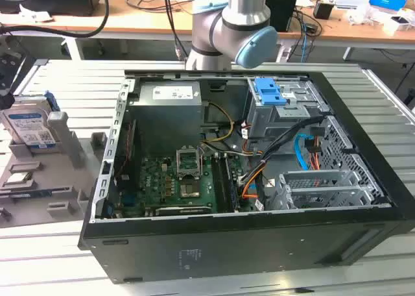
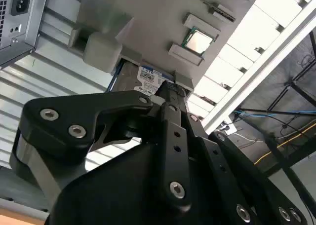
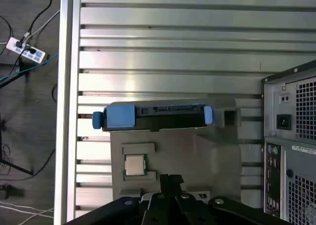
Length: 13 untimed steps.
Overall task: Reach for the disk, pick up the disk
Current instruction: 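Pick up the disk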
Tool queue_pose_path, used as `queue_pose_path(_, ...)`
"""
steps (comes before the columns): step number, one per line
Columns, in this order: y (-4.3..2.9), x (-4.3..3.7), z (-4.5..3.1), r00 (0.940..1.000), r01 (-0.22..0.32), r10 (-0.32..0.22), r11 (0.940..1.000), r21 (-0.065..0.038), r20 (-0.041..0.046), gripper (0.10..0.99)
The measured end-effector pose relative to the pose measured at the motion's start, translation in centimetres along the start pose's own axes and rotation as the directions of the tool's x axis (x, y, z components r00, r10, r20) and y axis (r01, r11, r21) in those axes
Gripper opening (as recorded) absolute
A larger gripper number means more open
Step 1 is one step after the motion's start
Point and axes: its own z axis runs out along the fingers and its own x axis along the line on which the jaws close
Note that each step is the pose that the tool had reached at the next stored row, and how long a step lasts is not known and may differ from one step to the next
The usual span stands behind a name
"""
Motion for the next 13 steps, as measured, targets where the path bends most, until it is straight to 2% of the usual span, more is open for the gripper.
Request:
queue_pose_path(3, 0.0, 0.0, 0.0, 0.9957, 0.093, -0.093, 0.9957, 0.0, -0.0035, 0.106)
queue_pose_path(4, 0.0, 0.0, 0.0, 0.9919, 0.127, -0.127, 0.9919, 0.0, -0.0049, 0.106)
queue_pose_path(5, 0.0, 0.0, 0.0, 0.9848, 0.174, -0.174, 0.9848, 0.0, -0.0066, 0.106)
queue_pose_path(7, 0.0, 0.0, 0.0, 0.9745, 0.224, -0.224, 0.9745, -0.001, -0.0086, 0.106)
queue_pose_path(13, 0.0, 0.0, 0.0, 0.952, 0.306, -0.306, 0.9521, -0.002, -0.0117, 0.106)
